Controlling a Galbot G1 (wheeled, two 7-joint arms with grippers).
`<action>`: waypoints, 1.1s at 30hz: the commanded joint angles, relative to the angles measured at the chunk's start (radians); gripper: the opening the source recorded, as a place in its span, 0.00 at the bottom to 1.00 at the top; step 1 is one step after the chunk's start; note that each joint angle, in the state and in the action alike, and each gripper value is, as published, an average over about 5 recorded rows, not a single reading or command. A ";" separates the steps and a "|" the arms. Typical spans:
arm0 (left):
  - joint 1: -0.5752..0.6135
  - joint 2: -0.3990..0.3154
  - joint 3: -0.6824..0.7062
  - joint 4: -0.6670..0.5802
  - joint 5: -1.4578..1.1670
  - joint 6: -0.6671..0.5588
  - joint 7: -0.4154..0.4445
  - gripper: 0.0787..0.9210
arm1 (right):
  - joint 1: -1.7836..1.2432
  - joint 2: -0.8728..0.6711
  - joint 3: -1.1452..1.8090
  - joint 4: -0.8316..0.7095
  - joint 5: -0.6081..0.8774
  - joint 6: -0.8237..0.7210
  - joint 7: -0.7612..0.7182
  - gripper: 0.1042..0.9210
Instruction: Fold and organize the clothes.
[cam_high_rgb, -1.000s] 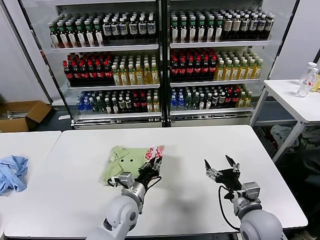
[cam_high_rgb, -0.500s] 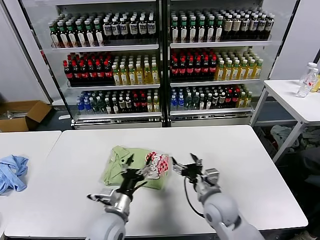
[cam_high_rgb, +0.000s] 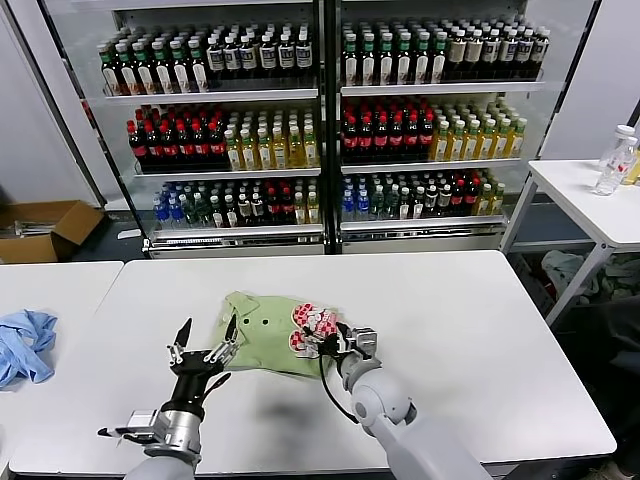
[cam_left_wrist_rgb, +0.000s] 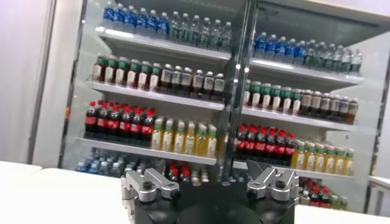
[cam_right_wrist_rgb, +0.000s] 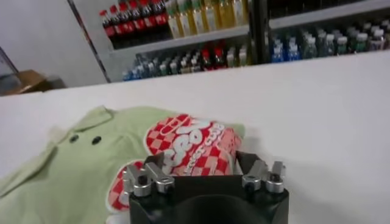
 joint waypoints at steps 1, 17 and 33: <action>0.071 0.002 -0.072 -0.042 0.012 -0.034 -0.002 0.88 | 0.062 0.030 -0.053 -0.100 0.036 0.000 0.064 0.71; 0.102 -0.010 -0.047 -0.054 0.042 -0.033 0.008 0.88 | 0.087 -0.266 0.026 -0.086 -0.312 0.152 -0.246 0.14; 0.100 0.012 -0.013 -0.094 0.087 -0.026 0.028 0.88 | -0.257 -0.311 0.304 0.212 -0.450 0.427 -0.150 0.23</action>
